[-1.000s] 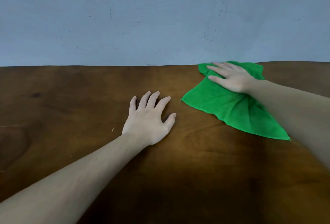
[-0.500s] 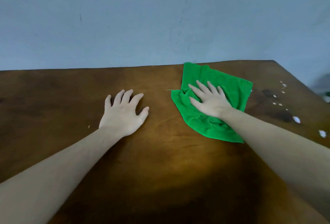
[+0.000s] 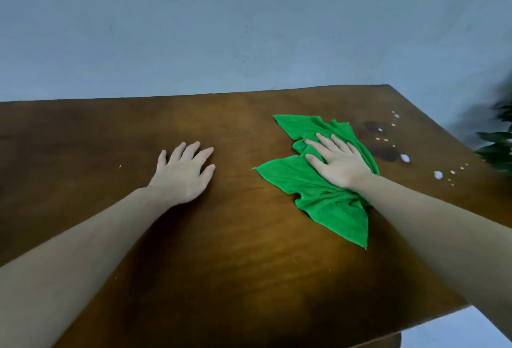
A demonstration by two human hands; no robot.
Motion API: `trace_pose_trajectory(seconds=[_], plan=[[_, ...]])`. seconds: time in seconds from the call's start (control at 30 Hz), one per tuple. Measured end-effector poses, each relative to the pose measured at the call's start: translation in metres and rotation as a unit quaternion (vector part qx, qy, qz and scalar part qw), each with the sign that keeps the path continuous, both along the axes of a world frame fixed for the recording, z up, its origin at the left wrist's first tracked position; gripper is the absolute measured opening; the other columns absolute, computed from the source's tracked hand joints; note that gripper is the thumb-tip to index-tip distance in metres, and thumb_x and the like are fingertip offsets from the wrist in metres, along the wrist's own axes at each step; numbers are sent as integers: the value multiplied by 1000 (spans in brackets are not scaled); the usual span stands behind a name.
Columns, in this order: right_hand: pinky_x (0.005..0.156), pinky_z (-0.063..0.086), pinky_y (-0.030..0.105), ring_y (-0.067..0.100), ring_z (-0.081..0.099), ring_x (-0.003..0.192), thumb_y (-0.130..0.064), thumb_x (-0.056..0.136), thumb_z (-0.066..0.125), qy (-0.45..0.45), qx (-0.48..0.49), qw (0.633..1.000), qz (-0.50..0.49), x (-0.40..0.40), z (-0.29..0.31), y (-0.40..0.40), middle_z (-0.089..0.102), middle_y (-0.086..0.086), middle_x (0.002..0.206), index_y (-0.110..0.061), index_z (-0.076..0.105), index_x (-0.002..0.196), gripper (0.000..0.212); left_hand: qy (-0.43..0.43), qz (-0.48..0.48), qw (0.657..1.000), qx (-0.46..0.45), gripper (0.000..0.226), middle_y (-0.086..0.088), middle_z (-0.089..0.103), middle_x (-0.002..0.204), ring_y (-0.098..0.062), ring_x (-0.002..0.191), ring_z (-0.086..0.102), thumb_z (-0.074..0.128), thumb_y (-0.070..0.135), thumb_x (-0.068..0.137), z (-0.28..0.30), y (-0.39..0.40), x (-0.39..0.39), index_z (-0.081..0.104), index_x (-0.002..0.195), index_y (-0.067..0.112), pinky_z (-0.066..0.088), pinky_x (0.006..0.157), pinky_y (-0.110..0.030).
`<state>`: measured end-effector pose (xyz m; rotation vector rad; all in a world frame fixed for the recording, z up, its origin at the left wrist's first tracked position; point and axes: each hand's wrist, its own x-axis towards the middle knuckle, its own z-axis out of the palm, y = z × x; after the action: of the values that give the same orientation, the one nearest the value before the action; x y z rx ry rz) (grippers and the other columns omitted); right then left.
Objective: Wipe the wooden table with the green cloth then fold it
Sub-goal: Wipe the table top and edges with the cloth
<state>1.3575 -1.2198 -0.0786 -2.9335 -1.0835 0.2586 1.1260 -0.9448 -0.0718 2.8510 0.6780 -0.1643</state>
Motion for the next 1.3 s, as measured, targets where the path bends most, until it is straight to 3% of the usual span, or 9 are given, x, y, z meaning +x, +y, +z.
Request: trace_pose_trajectory(seconds=[0.13,0.3,0.47,0.6,0.8,0.97,1.1,1.2,1.3], plan=[[122,-6,53,24,-10,155,-64,99,12,31,-12,999,-9,-19,2,3,-7,-13,168,-53,3,155,58,-23,2,1000,-3,54,6,11,166,-19,153,1,23,53,103,-3,-46,-25,18,155,41,1,122,-52],[120,-10,59,29,-14,154,-73,94,8,35,-2,992,123,-98,6,-6,-9,-10,168,-51,2,156,66,-45,21,999,8,51,6,15,165,-20,153,4,27,49,104,-7,-99,-44,22,154,41,3,122,-51],[120,-10,59,26,-14,154,-88,83,9,34,-2,971,235,-149,8,-54,-7,-11,168,-52,4,155,81,-65,43,997,-14,50,9,18,164,-17,152,5,25,36,103,-7,-150,-54,26,153,40,2,122,-50],[123,-7,52,18,-10,154,-78,91,17,20,13,963,267,-141,7,-111,-4,-16,167,-55,7,154,68,-71,57,996,-26,48,11,21,163,-16,152,7,23,48,103,-4,-198,-54,32,149,42,3,122,-53],[124,-3,46,10,-6,154,-81,88,8,20,18,980,196,-96,7,-212,-3,-22,166,-58,5,152,68,-48,24,999,-9,57,8,21,163,-18,152,8,23,64,97,1,-258,-38,31,150,42,4,121,-57],[124,-3,44,12,-4,154,-83,87,7,22,14,999,35,-51,6,-281,-2,-19,167,-60,5,152,69,-27,-11,1000,-9,58,7,20,164,-19,152,8,25,63,98,5,-284,-19,28,152,40,5,121,-57],[123,-4,51,22,-5,155,-83,87,8,20,-3,997,-74,-49,5,-287,-5,-13,168,-58,3,153,71,-36,-34,999,-8,57,7,21,163,-20,152,9,27,61,99,3,-292,-11,29,151,40,6,121,-58],[121,-8,56,28,-9,155,-80,90,8,26,-10,996,-79,-67,6,-264,-7,-12,168,-57,-1,153,68,-47,-50,998,-7,55,6,22,162,-21,152,10,29,59,100,2,-289,-7,31,151,39,7,121,-58],[121,-8,59,27,-12,154,-79,91,7,20,-11,1000,-15,-90,7,-234,-7,-12,168,-56,-1,153,67,-59,-66,996,-9,54,6,24,161,-20,151,12,29,58,100,0,-284,-6,33,150,38,6,120,-57]])
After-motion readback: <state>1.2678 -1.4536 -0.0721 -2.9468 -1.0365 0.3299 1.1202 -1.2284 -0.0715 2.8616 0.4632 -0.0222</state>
